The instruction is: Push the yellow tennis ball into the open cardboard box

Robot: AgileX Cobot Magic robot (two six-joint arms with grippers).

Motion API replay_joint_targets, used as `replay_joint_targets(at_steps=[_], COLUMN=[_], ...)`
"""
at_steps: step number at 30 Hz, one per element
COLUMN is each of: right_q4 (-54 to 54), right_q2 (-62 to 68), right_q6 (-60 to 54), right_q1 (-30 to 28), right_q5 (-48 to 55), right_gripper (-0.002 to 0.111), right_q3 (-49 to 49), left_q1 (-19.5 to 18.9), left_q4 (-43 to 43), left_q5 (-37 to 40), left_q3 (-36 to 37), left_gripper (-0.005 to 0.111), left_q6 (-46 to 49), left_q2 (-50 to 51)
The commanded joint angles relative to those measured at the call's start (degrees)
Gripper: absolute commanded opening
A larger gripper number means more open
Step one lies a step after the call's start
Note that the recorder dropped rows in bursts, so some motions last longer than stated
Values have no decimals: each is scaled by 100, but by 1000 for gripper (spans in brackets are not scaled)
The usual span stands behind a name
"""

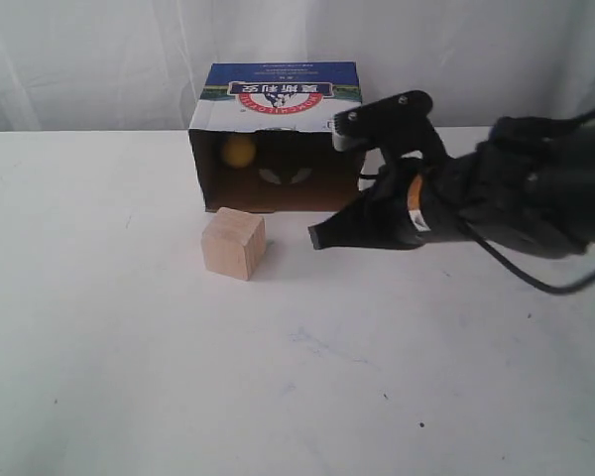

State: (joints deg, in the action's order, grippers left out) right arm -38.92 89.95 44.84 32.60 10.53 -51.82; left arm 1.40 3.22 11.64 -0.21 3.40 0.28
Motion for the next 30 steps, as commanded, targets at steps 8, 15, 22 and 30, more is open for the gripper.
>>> replay_joint_targets(at_steps=[8, 15, 22, 30], right_q4=[893, 1090, 1090, 1090], right_q2=[-2073, -3015, -3325, -3594], right_q6=[67, 67, 67, 67], right_q1=[-4, -97, -315, -570], right_q5=[-803, -592, -674, -801], right_gripper=[0, 0, 0, 0], right_q3=[1958, 2364, 2389, 2389], left_q1=[-16, -16, -16, -16], left_q4=[24, 24, 24, 24], left_q5=[-8, -8, -8, -8], left_q3=[21, 21, 21, 21], left_gripper=[0, 0, 0, 0], left_q6=[-43, -43, -43, -43], left_q2=[-28, -28, -28, -28])
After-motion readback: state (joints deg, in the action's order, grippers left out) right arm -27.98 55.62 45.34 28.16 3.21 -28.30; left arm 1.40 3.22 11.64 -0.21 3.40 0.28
